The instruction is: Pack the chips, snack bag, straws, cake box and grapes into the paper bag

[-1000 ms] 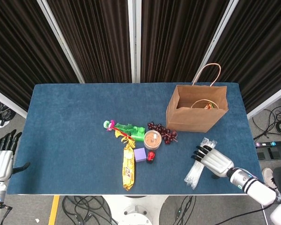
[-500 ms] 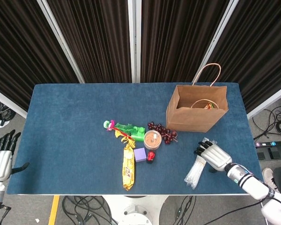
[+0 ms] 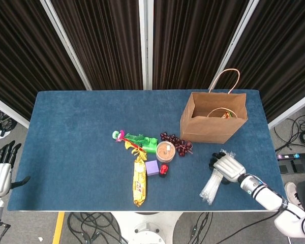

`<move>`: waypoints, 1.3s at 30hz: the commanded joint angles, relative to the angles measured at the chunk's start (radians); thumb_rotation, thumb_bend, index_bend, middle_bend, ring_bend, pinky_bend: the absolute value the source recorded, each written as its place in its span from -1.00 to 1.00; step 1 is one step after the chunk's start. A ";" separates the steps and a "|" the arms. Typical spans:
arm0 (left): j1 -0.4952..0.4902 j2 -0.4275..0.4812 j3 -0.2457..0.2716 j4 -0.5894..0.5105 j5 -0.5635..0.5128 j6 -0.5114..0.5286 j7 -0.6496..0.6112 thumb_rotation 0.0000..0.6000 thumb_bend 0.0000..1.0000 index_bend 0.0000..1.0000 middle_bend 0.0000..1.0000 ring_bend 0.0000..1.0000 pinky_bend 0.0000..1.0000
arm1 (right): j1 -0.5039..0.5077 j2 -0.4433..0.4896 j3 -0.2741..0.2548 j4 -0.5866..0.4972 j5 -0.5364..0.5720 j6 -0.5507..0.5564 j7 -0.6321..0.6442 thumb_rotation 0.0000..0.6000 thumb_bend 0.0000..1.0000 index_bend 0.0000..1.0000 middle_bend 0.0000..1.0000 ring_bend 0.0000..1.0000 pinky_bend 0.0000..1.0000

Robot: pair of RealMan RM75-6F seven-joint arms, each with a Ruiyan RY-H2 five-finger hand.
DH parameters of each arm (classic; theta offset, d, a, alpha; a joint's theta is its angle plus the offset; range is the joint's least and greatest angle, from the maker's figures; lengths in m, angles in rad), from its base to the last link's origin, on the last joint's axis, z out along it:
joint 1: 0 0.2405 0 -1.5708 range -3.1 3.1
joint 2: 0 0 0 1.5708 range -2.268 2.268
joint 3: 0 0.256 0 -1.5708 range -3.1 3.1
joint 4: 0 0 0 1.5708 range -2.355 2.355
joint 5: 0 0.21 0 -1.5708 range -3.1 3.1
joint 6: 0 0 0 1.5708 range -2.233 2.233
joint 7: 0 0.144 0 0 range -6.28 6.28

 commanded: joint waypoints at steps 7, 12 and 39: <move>0.003 -0.003 0.000 0.001 -0.005 -0.004 -0.015 1.00 -0.82 -0.91 -0.98 -1.00 -0.77 | 0.002 0.006 0.011 -0.024 0.048 -0.009 -0.037 1.00 -0.65 0.38 -0.07 -0.31 -0.13; 0.003 0.000 -0.003 -0.006 -0.003 0.000 -0.018 1.00 -0.82 -0.91 -0.98 -1.00 -0.77 | 0.013 0.044 0.029 -0.080 0.054 0.014 -0.062 1.00 -0.60 0.42 -0.04 -0.28 -0.09; -0.016 0.007 0.006 -0.049 0.038 0.004 0.007 1.00 -0.82 -0.91 -0.98 -1.00 -0.77 | 0.269 0.164 0.507 -0.566 0.458 0.148 -0.347 1.00 -0.60 0.44 -0.02 -0.25 -0.02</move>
